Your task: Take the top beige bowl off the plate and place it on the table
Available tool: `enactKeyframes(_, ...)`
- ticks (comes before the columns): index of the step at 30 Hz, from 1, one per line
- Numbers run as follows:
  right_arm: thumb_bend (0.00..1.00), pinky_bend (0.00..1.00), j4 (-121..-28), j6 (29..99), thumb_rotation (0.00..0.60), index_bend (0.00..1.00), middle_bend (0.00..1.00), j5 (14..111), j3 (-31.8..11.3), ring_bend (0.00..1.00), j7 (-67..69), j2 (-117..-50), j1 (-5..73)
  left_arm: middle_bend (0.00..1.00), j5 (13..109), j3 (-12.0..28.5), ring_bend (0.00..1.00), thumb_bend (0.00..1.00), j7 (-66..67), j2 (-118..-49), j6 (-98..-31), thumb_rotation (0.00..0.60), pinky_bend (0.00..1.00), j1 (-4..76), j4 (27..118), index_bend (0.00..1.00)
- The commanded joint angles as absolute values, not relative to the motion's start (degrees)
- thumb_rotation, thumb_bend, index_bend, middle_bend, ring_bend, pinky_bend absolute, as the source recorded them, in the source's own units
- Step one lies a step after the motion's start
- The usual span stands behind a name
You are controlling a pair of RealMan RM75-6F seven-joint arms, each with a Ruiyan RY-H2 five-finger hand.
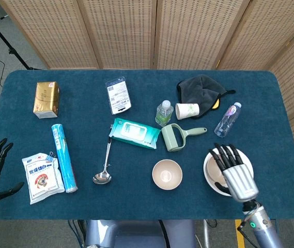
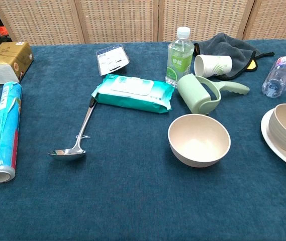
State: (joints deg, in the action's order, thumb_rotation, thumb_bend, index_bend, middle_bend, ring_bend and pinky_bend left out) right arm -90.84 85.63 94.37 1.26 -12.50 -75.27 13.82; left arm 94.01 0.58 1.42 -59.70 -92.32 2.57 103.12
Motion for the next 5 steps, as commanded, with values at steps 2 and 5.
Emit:
enactKeyframes(2,0.00,0.00,-84.59,90.54,0.600,0.00,0.00,94.19,2.17,0.00,-5.46,-74.27,9.19,0.00,93.06,0.60,0.00,0.12,1.08,-59.59,-91.99,0.600,0.00,2.37,103.37,0.00)
enactKeyframes(5,0.00,0.00,-83.68,91.14,0.600,0.00,0.00,93.02,2.06,0.00,-3.40,-74.11,7.89,0.00,92.34,0.72,0.00,0.13,0.61,-59.27,-91.51,0.600,0.00,2.42,103.36,0.00)
